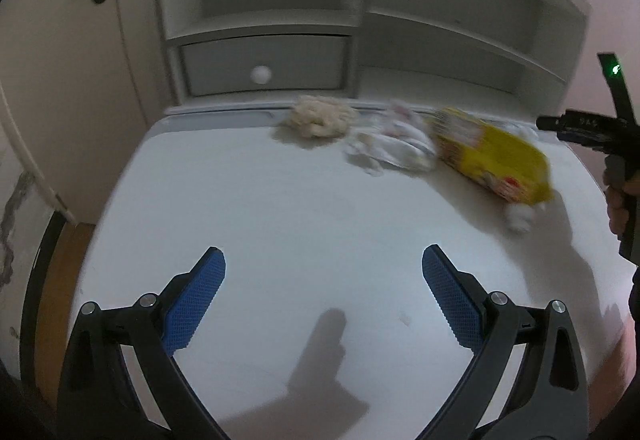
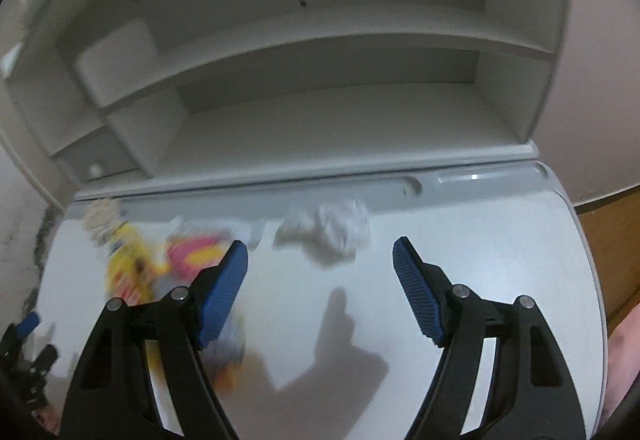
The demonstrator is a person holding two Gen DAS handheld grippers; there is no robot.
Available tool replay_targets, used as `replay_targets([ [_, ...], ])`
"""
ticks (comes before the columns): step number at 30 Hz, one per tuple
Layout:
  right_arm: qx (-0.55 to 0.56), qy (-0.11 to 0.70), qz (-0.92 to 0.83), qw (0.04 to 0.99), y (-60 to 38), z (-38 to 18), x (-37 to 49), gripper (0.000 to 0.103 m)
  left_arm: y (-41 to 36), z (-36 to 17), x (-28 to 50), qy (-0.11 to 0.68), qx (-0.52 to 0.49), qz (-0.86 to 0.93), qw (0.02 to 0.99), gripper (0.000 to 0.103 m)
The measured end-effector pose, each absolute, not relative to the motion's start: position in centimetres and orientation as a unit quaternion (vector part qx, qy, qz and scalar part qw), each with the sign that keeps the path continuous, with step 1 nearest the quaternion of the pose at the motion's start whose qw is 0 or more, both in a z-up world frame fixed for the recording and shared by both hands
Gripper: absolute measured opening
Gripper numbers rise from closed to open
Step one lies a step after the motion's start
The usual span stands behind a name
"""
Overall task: Collect trash
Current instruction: 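Grasp the crumpled white tissue with the right gripper while the left grasps the puffed snack, then carry the tissue and puffed snack to the bin and open both grippers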
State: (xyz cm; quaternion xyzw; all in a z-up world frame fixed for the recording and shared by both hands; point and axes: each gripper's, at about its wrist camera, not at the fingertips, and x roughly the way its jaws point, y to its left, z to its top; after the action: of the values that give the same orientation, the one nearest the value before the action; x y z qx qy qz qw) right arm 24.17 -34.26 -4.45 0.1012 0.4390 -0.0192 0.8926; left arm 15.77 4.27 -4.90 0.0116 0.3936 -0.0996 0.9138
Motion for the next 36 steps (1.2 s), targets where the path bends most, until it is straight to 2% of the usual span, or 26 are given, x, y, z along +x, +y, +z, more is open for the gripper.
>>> replay_targets([
  [6, 0.074, 0.471, -0.026, 0.879, -32.9, -6.7, 29.0, 0.073, 5.3, -4.1, 22.5, 0.398, -0.011, -0.096, 0.912, 0.096],
  [8, 0.069, 0.48, -0.029, 0.874, -32.7, -7.3, 29.4, 0.068, 4.9, -4.1, 24.7, 0.4, -0.01, -0.097, 0.911, 0.096],
  [9, 0.066, 0.485, -0.032, 0.872, -32.6, -7.6, 29.4, 0.06, 4.8, -4.2, 25.5, 0.399, -0.009, -0.095, 0.912, 0.096],
  [12, 0.054, 0.484, -0.032, 0.873, -32.3, -7.5, 29.3, 0.051, 3.7, -4.6, 28.1, 0.399, 0.009, -0.092, 0.912, 0.096],
  [21, 0.056, 0.448, -0.02, 0.892, -32.4, -4.0, 24.5, 0.05, 1.4, -5.1, 33.6, 0.401, 0.023, -0.087, 0.912, 0.096],
  [28, 0.057, 0.439, -0.011, 0.896, -32.9, -2.4, 20.3, 0.051, 0.1, -7.0, 35.6, 0.431, 0.052, -0.079, 0.897, 0.095],
  [30, 0.065, 0.435, -0.015, 0.898, -33.7, -1.9, 18.9, 0.051, 0.0, -7.5, 35.8, 0.447, 0.054, -0.08, 0.889, 0.083],
  [31, 0.068, 0.433, -0.016, 0.899, -34.2, -1.6, 18.1, 0.051, 0.0, -7.7, 35.7, 0.452, 0.048, -0.088, 0.887, 0.064],
  [34, 0.084, 0.418, -0.031, 0.904, -36.3, -0.7, 15.0, 0.051, -0.1, -7.4, 35.3, 0.451, 0.041, -0.103, 0.886, 0.032],
  [35, 0.088, 0.414, -0.035, 0.905, -36.9, -0.5, 14.2, 0.051, -0.1, -7.0, 35.1, 0.448, 0.041, -0.098, 0.888, 0.026],
  [36, 0.093, 0.41, -0.041, 0.907, -37.5, -0.2, 13.3, 0.051, -0.2, -6.6, 34.9, 0.443, 0.044, -0.092, 0.891, 0.025],
])
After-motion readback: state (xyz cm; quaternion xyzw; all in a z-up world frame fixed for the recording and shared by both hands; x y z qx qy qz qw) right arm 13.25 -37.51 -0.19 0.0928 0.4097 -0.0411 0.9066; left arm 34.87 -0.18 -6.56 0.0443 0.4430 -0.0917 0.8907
